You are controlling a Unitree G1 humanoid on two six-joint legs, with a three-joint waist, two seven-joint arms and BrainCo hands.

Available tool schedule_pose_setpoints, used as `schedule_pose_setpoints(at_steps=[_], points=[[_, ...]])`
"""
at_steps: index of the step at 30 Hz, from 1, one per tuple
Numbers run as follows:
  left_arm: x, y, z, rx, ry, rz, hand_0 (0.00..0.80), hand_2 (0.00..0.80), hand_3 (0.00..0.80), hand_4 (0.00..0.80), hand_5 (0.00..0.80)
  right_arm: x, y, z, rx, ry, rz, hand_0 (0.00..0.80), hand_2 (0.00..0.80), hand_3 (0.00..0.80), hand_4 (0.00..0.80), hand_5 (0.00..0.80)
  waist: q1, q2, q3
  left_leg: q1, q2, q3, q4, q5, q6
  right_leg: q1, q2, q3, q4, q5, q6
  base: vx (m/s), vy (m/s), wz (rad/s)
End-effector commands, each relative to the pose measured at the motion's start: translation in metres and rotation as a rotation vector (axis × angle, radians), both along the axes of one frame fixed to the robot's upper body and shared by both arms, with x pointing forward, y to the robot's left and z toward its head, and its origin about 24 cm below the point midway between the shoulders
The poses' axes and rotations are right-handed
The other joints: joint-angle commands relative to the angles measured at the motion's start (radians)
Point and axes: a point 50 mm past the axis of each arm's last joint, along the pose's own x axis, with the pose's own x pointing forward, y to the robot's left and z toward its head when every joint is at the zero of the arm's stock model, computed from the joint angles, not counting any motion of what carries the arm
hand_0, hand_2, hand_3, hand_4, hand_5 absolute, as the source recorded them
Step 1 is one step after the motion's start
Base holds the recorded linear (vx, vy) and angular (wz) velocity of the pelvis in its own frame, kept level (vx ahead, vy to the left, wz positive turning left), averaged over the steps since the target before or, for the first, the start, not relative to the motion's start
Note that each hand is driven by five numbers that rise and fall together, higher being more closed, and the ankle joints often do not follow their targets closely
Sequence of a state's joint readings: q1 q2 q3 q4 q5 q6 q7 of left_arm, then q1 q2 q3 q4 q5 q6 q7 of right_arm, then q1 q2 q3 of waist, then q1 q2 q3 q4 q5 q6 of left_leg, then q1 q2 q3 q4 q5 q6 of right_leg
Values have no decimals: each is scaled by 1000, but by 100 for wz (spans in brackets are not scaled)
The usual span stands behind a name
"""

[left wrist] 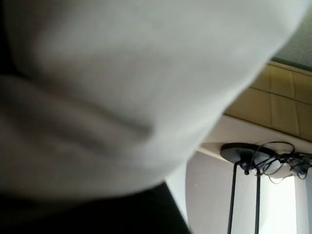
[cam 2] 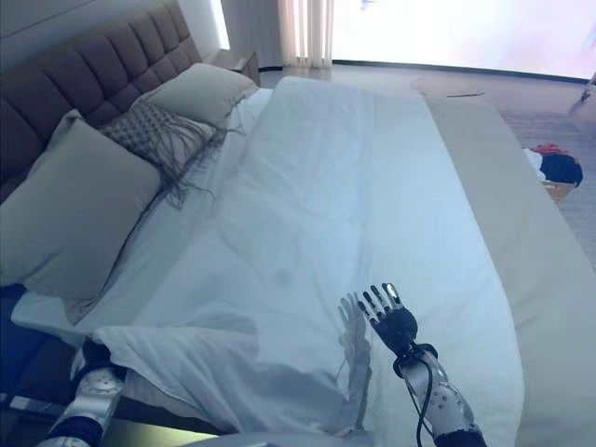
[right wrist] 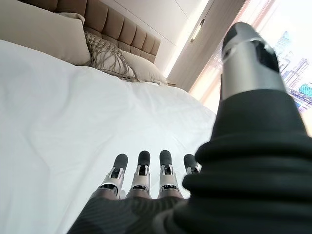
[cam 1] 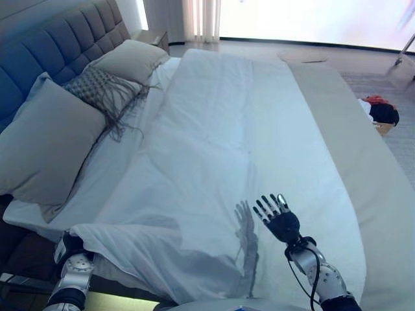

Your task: Make the bed neatly

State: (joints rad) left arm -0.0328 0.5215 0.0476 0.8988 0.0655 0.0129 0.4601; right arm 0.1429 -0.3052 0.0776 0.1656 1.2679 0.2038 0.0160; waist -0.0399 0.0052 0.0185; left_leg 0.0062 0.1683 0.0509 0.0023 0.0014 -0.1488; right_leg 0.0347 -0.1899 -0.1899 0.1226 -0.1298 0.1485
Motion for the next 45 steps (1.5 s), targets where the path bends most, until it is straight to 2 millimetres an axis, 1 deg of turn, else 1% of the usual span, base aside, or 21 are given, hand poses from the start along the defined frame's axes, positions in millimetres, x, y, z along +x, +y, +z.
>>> schedule_pose_setpoints(at_steps=[1,3,5,7,13,20,23,27,31,32,34,36,38,40,43,45], points=[[-45,111,92,389,-36,306,800,800,800,800,800,1,-18,9,-18,-59,-66,0,0,0,0,0,62,7,-53,-44,70,-42,15,73,-6,-81,-130,22,-50,183,80,-9,26,-3],[-54,119,98,417,0,334,800,800,800,800,800,0,-17,9,-18,-58,-68,0,0,0,0,0,66,8,-53,-47,70,-44,18,72,-6,-81,-131,19,-50,182,82,-3,12,-2],[-61,125,103,425,16,354,800,800,800,800,800,0,-17,9,-18,-58,-70,0,0,0,0,0,68,9,-53,-48,69,-45,20,71,-6,-81,-132,18,-50,183,83,0,0,0],[-71,131,106,423,32,396,800,800,800,800,800,0,-17,10,-17,-60,-73,0,0,0,0,0,72,11,-52,-48,68,-48,20,69,-4,-82,-133,17,-51,184,85,0,0,0],[-88,133,102,416,40,478,800,800,800,800,800,1,-17,12,-20,-65,-79,0,0,0,0,0,84,13,-52,-55,63,-58,17,70,-5,-81,-135,9,-57,184,86,-3,7,0],[-102,138,108,426,38,543,800,800,800,800,800,0,-21,14,-17,-76,-108,0,0,0,0,0,108,12,-54,-72,62,-71,4,81,-8,-74,-134,-26,-72,187,86,-2,4,1],[-116,140,105,395,44,624,800,800,800,800,800,0,-20,15,-14,-79,-109,0,0,0,0,0,112,12,-54,-77,63,-74,10,79,-9,-74,-134,-31,-72,186,86,6,-1,-4],[-142,143,100,332,22,777,800,800,800,800,800,0,-19,15,-16,-71,-107,0,0,0,0,0,108,13,-58,-72,64,-69,10,76,-7,-71,-134,-29,-73,183,86,21,8,-5],[-159,144,100,323,49,840,800,800,800,800,800,0,-19,18,-19,-69,-100,0,0,0,0,0,103,12,-59,-68,64,-62,6,73,-5,-77,-136,-20,-76,188,89,7,7,-10],[-159,145,101,330,45,834,800,800,800,800,800,-1,-18,18,-20,-67,-99,0,0,0,0,0,102,11,-60,-66,64,-58,2,73,-5,-77,-136,-19,-78,189,90,9,-4,-6],[-154,148,110,364,35,786,800,800,800,800,800,-3,-21,17,-23,-61,-98,0,0,0,0,0,100,7,-64,-58,63,-48,-10,76,-3,-74,-133,-17,-86,194,91,0,0,0],[-145,150,117,391,29,739,800,800,800,800,800,-6,-28,18,-24,-64,-101,0,0,0,0,0,101,5,-67,-58,61,-50,-14,77,-3,-76,-130,-13,-89,196,92,0,0,0],[-137,149,119,396,25,706,800,800,800,800,800,-8,-35,18,-22,-81,-106,0,0,0,0,0,105,5,-64,-68,60,-56,-9,76,-7,-84,-132,-11,-86,199,94,-43,-19,2],[-137,146,113,381,41,697,800,800,800,800,800,-7,-37,16,-19,-95,-113,0,0,0,0,0,111,5,-60,-75,58,-64,-5,73,-10,-89,-136,-14,-84,202,96,-54,-27,2],[-143,142,101,361,79,704,800,800,800,800,800,-4,-35,16,-13,-102,-119,0,0,0,0,0,116,6,-57,-73,59,-70,-4,72,-11,-84,-137,-22,-85,203,97,-11,-10,0],[-149,136,89,342,120,709,800,800,800,800,800,-3,-31,14,-6,-99,-125,0,0,0,0,0,117,4,-54,-67,60,-69,-4,72,-10,-80,-136,-26,-88,206,95,0,-15,-1]])
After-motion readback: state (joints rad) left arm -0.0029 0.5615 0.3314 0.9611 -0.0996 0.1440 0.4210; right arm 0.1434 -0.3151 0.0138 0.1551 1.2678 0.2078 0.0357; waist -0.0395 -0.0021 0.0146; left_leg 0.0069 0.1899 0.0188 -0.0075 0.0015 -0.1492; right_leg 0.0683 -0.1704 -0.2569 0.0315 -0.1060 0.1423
